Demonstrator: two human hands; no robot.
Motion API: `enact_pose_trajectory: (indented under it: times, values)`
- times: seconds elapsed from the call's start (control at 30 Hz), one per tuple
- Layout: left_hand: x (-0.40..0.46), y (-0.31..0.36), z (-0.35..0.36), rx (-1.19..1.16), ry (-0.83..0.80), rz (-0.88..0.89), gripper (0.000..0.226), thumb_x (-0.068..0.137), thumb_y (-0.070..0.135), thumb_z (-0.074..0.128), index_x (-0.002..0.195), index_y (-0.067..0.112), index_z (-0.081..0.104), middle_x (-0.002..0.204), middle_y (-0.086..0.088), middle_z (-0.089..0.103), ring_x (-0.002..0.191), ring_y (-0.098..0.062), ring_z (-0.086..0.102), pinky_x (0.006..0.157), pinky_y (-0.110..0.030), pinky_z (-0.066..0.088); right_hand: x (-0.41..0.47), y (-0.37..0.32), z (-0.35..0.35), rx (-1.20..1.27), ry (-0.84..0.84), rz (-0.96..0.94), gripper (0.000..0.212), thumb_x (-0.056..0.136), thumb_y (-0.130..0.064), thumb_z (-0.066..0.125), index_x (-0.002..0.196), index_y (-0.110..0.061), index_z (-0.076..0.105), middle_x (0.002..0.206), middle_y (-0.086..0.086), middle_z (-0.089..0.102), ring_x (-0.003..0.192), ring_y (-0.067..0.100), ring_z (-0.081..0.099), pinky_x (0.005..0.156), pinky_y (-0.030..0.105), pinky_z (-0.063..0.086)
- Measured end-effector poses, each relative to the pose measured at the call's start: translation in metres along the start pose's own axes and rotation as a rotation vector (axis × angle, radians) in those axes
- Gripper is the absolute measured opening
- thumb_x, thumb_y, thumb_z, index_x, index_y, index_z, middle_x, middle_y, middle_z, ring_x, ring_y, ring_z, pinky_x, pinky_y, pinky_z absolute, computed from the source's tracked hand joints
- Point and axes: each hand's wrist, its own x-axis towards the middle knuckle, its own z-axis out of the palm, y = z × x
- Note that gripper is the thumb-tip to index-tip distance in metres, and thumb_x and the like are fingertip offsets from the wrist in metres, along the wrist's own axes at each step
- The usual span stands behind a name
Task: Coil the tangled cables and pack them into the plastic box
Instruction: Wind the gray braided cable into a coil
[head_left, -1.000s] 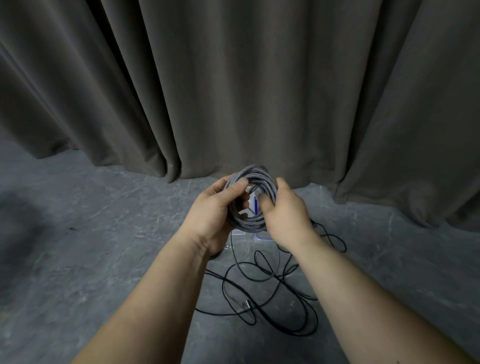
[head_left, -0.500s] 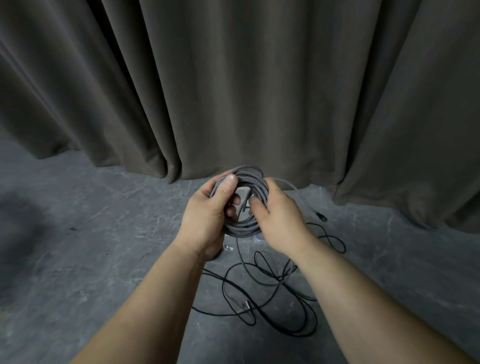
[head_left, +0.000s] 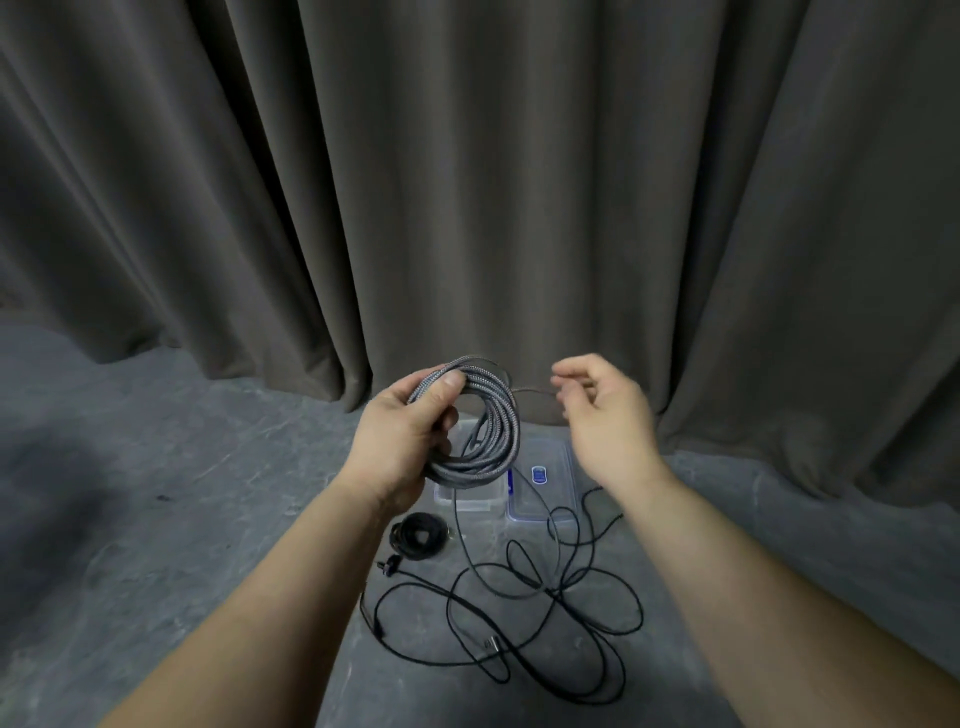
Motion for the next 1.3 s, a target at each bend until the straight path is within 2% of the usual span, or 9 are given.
enact_pose_trajectory:
  times: [0.13, 0.23, 0.3, 0.4, 0.67, 0.8, 0.93, 1.07, 1.3]
  values:
    - [-0.015, 0.041, -0.001, 0.112, -0.080, 0.086, 0.016, 0.085, 0.022, 0.065, 0.097, 0.013, 0.069, 0.052, 0.005, 0.045, 0.046, -0.008, 0.032, 0.050, -0.025, 0.025, 0.003, -0.035, -0.006, -0.281, -0.245, -0.082, 0.043, 0.092, -0.010, 0.048, 0.124, -0.036, 0.059, 0.094, -0.004, 0.053, 0.073, 0.008, 0.052, 0.075, 0.021, 0.042]
    - [-0.027, 0.072, 0.002, 0.166, -0.120, 0.139, 0.014, 0.090, 0.017, 0.063, 0.100, 0.009, 0.069, 0.051, 0.004, 0.044, 0.045, -0.008, 0.033, 0.048, -0.023, 0.025, 0.002, -0.063, -0.009, -0.362, -0.347, -0.147, 0.029, 0.088, -0.012, 0.056, 0.107, -0.032, 0.065, 0.102, 0.005, 0.061, 0.075, 0.012, 0.056, 0.065, 0.011, 0.042]
    - [-0.034, 0.089, 0.003, 0.188, -0.112, 0.175, 0.011, 0.091, 0.016, 0.062, 0.098, 0.010, 0.069, 0.051, 0.004, 0.045, 0.042, -0.006, 0.033, 0.046, -0.020, 0.027, -0.001, -0.084, -0.014, -0.334, -0.314, -0.173, 0.015, 0.087, -0.010, 0.060, 0.091, -0.023, 0.066, 0.091, 0.005, 0.067, 0.076, 0.018, 0.061, 0.063, 0.017, 0.042]
    - [-0.041, 0.107, 0.005, 0.186, -0.067, 0.194, 0.008, 0.091, 0.020, 0.064, 0.091, 0.017, 0.071, 0.053, 0.004, 0.046, 0.046, -0.009, 0.033, 0.050, -0.024, 0.028, -0.005, -0.106, -0.026, -0.261, -0.236, -0.176, 0.011, 0.089, -0.013, 0.060, 0.082, -0.022, 0.063, 0.085, 0.003, 0.070, 0.083, 0.024, 0.063, 0.076, 0.030, 0.047]
    - [-0.056, 0.129, 0.017, 0.108, -0.023, 0.213, 0.028, 0.092, 0.037, 0.062, 0.069, 0.021, 0.068, 0.054, 0.004, 0.046, 0.055, -0.014, 0.030, 0.054, -0.029, 0.026, -0.018, -0.130, -0.051, -0.358, -0.130, -0.280, 0.010, 0.097, -0.028, 0.047, 0.096, -0.026, 0.058, 0.070, 0.001, 0.064, 0.072, 0.026, 0.060, 0.069, 0.036, 0.048]
    - [-0.057, 0.139, 0.018, 0.104, 0.117, 0.287, 0.020, 0.089, 0.040, 0.066, 0.082, 0.022, 0.072, 0.055, 0.006, 0.049, 0.053, -0.011, 0.036, 0.054, -0.024, 0.031, -0.025, -0.140, -0.063, -0.448, -0.092, -0.375, 0.015, 0.096, -0.035, 0.049, 0.096, -0.025, 0.061, 0.058, -0.004, 0.054, 0.067, 0.026, 0.058, 0.065, 0.034, 0.045]
    - [-0.057, 0.148, 0.016, 0.056, 0.246, 0.362, 0.025, 0.088, 0.041, 0.067, 0.084, 0.017, 0.073, 0.058, 0.003, 0.049, 0.050, -0.010, 0.037, 0.054, -0.025, 0.032, -0.027, -0.139, -0.069, -0.696, -0.213, -0.306, 0.010, 0.087, -0.023, 0.056, 0.077, -0.024, 0.057, 0.068, -0.008, 0.056, 0.079, 0.022, 0.059, 0.063, 0.027, 0.035]
    - [-0.056, 0.158, 0.005, -0.023, 0.374, 0.386, 0.025, 0.086, 0.042, 0.068, 0.077, 0.019, 0.071, 0.058, 0.003, 0.048, 0.053, -0.012, 0.036, 0.056, -0.028, 0.031, -0.029, -0.131, -0.075, -0.688, -0.213, -0.242, 0.007, 0.084, -0.019, 0.060, 0.078, -0.024, 0.058, 0.078, -0.006, 0.063, 0.083, 0.021, 0.061, 0.068, 0.026, 0.042]
    - [-0.056, 0.166, -0.003, -0.068, 0.523, 0.396, 0.021, 0.086, 0.041, 0.068, 0.081, 0.020, 0.070, 0.053, 0.009, 0.051, 0.047, -0.007, 0.040, 0.056, -0.023, 0.037, -0.030, -0.141, -0.074, -0.844, -0.136, -0.554, 0.029, 0.091, -0.041, 0.059, 0.080, -0.015, 0.066, 0.080, -0.003, 0.056, 0.086, 0.021, 0.050, 0.069, 0.031, 0.037]
